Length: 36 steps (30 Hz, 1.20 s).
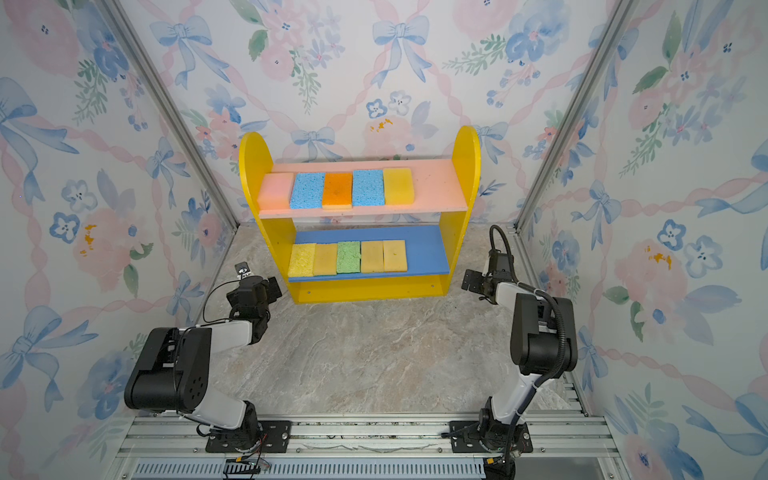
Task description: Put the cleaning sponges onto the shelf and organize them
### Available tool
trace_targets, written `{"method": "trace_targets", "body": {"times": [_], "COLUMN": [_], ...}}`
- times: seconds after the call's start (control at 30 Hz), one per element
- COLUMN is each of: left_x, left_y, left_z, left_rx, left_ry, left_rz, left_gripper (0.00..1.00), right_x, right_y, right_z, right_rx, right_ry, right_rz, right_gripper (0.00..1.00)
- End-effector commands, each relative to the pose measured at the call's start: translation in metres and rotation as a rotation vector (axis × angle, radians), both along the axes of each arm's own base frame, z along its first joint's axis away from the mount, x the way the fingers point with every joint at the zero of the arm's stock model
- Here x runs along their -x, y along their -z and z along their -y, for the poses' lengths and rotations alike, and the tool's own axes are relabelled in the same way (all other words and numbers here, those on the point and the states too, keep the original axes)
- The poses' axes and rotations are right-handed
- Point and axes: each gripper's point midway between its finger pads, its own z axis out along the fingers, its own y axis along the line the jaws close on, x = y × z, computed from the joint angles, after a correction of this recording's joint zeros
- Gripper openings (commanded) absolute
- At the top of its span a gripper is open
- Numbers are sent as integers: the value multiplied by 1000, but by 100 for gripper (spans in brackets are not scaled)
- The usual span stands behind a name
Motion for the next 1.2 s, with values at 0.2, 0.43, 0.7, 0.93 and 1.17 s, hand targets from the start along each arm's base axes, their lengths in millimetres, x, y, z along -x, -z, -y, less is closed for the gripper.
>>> {"method": "trace_targets", "body": {"times": [0.2, 0.43, 0.7, 0.93, 1.17], "left_x": [-21, -19, 28, 42, 42], "left_y": [5, 2, -25, -25, -24], "left_z": [31, 62, 60, 54, 55], "left_rx": [-47, -107, -107, -105, -106], "left_ry": [107, 250, 257, 238, 239], "left_rz": [-2, 18, 247, 310, 308], "left_gripper": [98, 98, 98, 98, 98], "right_x": [-1, -3, -6, -4, 2], "right_y": [8, 9, 11, 5, -9], "right_z": [-7, -15, -26, -31, -26], "right_rx": [-9, -1, -30, -41, -28], "right_ry": [-25, -62, -118, -146, -122], "right_rz": [-6, -21, -27, 11, 101], "right_gripper": [97, 97, 97, 97, 97]}}
